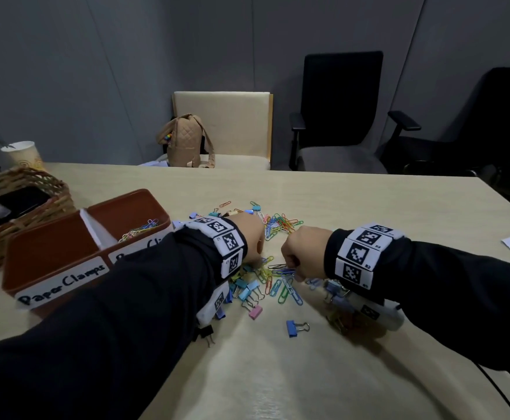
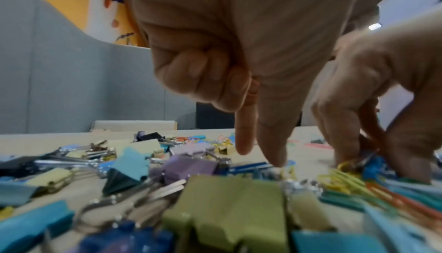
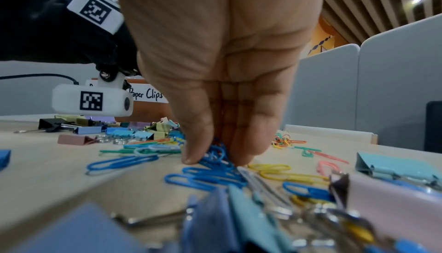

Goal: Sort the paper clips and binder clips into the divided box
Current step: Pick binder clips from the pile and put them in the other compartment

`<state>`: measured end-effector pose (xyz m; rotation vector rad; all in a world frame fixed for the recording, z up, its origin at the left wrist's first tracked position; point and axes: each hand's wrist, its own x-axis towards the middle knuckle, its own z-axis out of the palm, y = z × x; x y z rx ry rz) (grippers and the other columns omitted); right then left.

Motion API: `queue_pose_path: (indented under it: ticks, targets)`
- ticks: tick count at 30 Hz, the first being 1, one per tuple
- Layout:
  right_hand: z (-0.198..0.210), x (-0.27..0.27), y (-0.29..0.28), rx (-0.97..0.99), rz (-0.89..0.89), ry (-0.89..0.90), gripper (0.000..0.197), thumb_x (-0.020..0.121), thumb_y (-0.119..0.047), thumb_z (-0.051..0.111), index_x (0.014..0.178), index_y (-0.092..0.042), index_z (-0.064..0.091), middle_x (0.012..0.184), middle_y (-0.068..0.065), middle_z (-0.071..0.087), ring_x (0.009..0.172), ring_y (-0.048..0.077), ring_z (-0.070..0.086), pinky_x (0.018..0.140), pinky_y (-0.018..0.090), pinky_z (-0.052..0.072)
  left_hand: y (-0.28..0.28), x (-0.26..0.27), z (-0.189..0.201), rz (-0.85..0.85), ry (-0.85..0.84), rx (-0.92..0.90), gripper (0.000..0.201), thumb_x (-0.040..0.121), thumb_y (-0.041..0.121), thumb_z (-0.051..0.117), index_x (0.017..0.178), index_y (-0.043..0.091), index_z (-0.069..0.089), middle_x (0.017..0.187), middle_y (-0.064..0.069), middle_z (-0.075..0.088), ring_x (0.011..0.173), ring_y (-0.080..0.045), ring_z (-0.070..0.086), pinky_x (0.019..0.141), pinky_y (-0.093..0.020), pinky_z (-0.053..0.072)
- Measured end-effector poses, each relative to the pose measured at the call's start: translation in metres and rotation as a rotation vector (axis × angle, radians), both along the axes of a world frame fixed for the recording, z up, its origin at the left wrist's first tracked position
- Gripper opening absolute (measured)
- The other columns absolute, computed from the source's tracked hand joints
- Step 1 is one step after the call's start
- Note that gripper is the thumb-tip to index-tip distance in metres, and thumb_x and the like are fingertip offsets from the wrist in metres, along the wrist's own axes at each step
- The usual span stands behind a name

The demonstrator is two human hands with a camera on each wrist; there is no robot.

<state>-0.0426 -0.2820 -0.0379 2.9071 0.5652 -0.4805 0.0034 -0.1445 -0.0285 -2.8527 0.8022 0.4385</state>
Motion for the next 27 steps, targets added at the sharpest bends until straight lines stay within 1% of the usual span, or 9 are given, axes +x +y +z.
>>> queue_pose_path:
  ticks: [4,7,11,15,17,19,21,24,27]
  targets:
    - [-0.005,-0.002,0.001,-0.040,0.000,-0.010,0.021,0.085,-0.016,0.062,0.102,-0.004,0.068,0.103,0.013,0.069,0.090,0.031,0.062,0.065,0.031,0.042,-0.011,-0.005,0.000,-0.053,-0.049,0.116,0.019,0.086,0.027,0.066,0.075,0.013,0.061,0.076,-0.002,0.059,0.073,-0.021,0.056,0.059,-0.026,0.041]
    - [-0.007,-0.002,0.002,-0.099,0.009,-0.018,0.021,0.086,-0.013,0.056,0.102,-0.005,0.067,0.099,0.014,0.068,0.093,0.032,0.063,0.074,0.035,0.052,-0.012,-0.004,-0.007,-0.044,-0.076,0.095,0.030,0.092,0.025,0.053,0.065,0.013,0.046,0.067,-0.003,0.049,0.071,-0.024,0.051,0.063,-0.031,0.043]
    - [-0.005,0.000,0.000,-0.065,0.000,-0.032,0.020,0.086,-0.011,0.056,0.101,-0.005,0.068,0.099,0.013,0.069,0.093,0.031,0.063,0.068,0.029,0.044,-0.006,-0.003,-0.010,0.066,0.004,-0.103,0.018,0.096,0.021,0.037,0.086,0.008,0.046,0.085,-0.011,0.051,0.077,-0.026,0.046,0.069,-0.030,0.037]
    - [0.003,0.003,-0.006,0.028,-0.059,-0.038,0.017,0.085,-0.014,0.062,0.100,-0.009,0.069,0.102,0.006,0.069,0.097,0.027,0.062,0.068,0.025,0.041,-0.001,-0.005,-0.002,0.136,0.086,-0.269,0.024,0.096,0.013,0.033,0.111,0.005,0.050,0.092,-0.012,0.056,0.078,-0.024,0.047,0.058,-0.028,0.036]
    - [0.011,0.005,-0.009,0.077,-0.104,-0.052,0.016,0.085,-0.012,0.062,0.099,-0.011,0.070,0.102,0.005,0.069,0.096,0.025,0.062,0.069,0.024,0.041,-0.002,-0.006,-0.002,0.137,0.094,-0.255,0.025,0.097,0.013,0.034,0.114,0.007,0.051,0.095,-0.010,0.054,0.082,-0.023,0.047,0.067,-0.028,0.037]
    - [0.017,0.006,-0.011,0.113,-0.147,-0.068,0.013,0.086,-0.011,0.062,0.097,-0.011,0.069,0.099,0.004,0.070,0.094,0.024,0.063,0.070,0.025,0.043,-0.004,-0.007,-0.006,0.110,0.048,-0.193,0.013,0.098,0.020,0.039,0.100,0.014,0.051,0.094,-0.006,0.051,0.083,-0.022,0.046,0.072,-0.028,0.037]
    - [0.023,0.006,-0.014,0.143,-0.185,-0.099,0.010,0.085,-0.015,0.065,0.094,-0.013,0.069,0.091,0.003,0.067,0.088,0.023,0.061,0.068,0.024,0.041,-0.006,-0.008,-0.008,0.095,0.026,-0.103,0.020,0.093,0.035,0.051,0.086,0.016,0.051,0.085,-0.004,0.053,0.076,-0.022,0.048,0.067,-0.028,0.039]
    - [0.027,0.004,-0.020,0.183,-0.227,-0.146,0.008,0.083,-0.018,0.068,0.089,-0.013,0.069,0.081,0.000,0.060,0.079,0.021,0.054,0.066,0.023,0.038,-0.013,-0.010,-0.008,0.045,0.041,0.044,0.051,0.073,0.059,0.070,0.066,0.014,0.049,0.066,-0.002,0.050,0.066,-0.022,0.051,0.053,-0.027,0.036]
    - [0.026,0.000,-0.026,0.210,-0.257,-0.163,0.005,0.082,-0.018,0.068,0.085,-0.015,0.068,0.079,-0.001,0.059,0.078,0.021,0.055,0.066,0.023,0.039,-0.023,-0.012,-0.008,-0.014,0.033,0.095,0.050,0.072,0.058,0.072,0.076,0.009,0.061,0.076,-0.003,0.062,0.073,-0.024,0.060,0.058,-0.029,0.043]
